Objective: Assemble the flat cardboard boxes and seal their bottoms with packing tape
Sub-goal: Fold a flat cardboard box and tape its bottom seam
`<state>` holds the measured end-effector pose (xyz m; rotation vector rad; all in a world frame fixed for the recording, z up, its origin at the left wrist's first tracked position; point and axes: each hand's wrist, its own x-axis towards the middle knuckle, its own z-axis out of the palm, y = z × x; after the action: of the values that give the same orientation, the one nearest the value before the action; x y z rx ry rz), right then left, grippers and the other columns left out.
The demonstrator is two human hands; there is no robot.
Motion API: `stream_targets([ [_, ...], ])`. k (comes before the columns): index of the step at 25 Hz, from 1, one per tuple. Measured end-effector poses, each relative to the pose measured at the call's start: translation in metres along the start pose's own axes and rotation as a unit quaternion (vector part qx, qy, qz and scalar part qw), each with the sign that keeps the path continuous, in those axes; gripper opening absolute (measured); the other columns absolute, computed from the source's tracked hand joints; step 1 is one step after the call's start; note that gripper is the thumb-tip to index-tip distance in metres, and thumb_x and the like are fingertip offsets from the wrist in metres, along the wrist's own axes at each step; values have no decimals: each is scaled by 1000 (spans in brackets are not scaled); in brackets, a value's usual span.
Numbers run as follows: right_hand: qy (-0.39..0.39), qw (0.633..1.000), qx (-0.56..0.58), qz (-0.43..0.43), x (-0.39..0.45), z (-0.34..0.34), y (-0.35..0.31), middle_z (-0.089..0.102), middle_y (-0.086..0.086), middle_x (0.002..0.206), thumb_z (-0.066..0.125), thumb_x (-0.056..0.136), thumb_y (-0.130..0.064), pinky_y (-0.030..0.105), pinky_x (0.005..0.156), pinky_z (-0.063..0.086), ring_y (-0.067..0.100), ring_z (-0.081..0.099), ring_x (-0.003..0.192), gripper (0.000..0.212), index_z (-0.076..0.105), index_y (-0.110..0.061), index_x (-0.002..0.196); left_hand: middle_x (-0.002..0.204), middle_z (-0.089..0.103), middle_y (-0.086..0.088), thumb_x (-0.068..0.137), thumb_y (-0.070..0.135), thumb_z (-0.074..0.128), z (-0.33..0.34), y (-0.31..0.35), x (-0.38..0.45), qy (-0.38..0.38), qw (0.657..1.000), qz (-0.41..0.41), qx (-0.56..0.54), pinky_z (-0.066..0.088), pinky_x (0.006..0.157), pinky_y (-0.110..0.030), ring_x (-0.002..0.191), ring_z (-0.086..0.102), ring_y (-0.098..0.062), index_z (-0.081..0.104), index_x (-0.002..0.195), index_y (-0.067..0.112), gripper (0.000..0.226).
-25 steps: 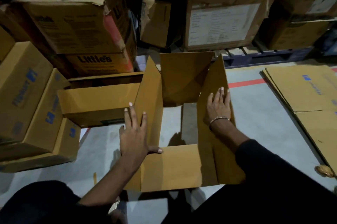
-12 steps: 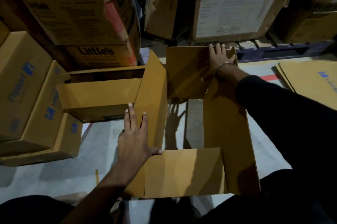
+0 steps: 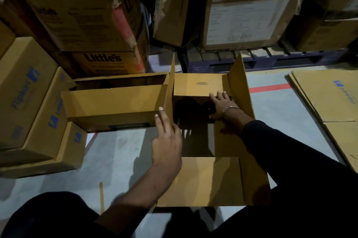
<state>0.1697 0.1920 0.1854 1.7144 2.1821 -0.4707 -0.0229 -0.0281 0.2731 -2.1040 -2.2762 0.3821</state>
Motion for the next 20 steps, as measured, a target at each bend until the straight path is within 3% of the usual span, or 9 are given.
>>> stream_targets([
  [4, 11, 1000, -14, 7, -17, -24, -7, 8, 15, 172, 70, 93, -46, 62, 123, 10, 37, -9, 158, 93, 15, -24, 164, 161, -25, -38, 91, 26, 72, -3, 32, 6, -6, 999, 25, 45, 59, 82, -29, 151, 21, -48, 37, 155, 13, 74],
  [7, 146, 987, -55, 46, -60, -35, -16, 8, 19, 171, 64, 94, -52, 62, 124, 1, 39, -11, 157, 74, 35, -24, 157, 157, -21, -44, 91, 33, 74, 5, 52, 10, -15, 995, 45, 83, 61, 81, -34, 147, 25, -51, 43, 152, 9, 72],
  [9, 248, 964, -12, 99, -99, -33, -16, 0, 21, 171, 63, 94, -49, 58, 122, -3, 40, -9, 158, 82, 25, -22, 161, 158, -21, -43, 88, 38, 77, 5, 63, 12, -34, 997, 57, 47, 60, 90, -46, 148, 18, -55, 43, 149, 9, 76],
  [10, 269, 954, 60, 120, -115, -30, -15, 2, 21, 171, 66, 93, -44, 56, 123, 3, 40, -2, 158, 87, 20, -20, 162, 161, -18, -40, 87, 38, 79, 7, 69, 12, -47, 997, 68, 8, 57, 96, -51, 149, 15, -55, 42, 148, 10, 77],
  [12, 249, 919, 288, 107, -139, -28, -16, 29, 17, 163, 68, 94, -30, 50, 118, 33, 40, 31, 150, 81, 22, -14, 159, 167, 0, -30, 87, 37, 79, 20, 83, 6, -112, 983, 103, -101, 48, 108, -52, 151, 16, -50, 37, 153, 13, 81],
  [14, 226, 881, 408, 84, -160, -23, -26, 53, 15, 146, 58, 102, -25, 44, 101, 47, 40, 54, 131, 60, 30, -15, 155, 167, 17, -25, 94, 36, 70, 35, 94, -2, -170, 964, 124, -162, 41, 115, -49, 151, 19, -44, 34, 158, 9, 78],
  [17, 210, 866, 444, 96, -184, -23, -38, 61, 19, 137, 40, 111, -25, 37, 88, 45, 40, 60, 116, 49, 35, -16, 159, 154, 38, -19, 96, 19, 66, 43, 79, 2, -123, 954, 95, -255, 50, 102, -47, 135, 46, -39, 12, 165, 10, 89],
  [20, 148, 918, 362, 64, -181, -2, -41, 65, 17, 136, 47, 105, -17, 41, 97, 49, 39, 61, 118, 42, 54, -19, 147, 150, 42, -12, 89, 8, 72, 39, 50, -5, -86, 941, 83, -317, 54, 88, -44, 121, 57, -34, 9, 165, 17, 98],
])
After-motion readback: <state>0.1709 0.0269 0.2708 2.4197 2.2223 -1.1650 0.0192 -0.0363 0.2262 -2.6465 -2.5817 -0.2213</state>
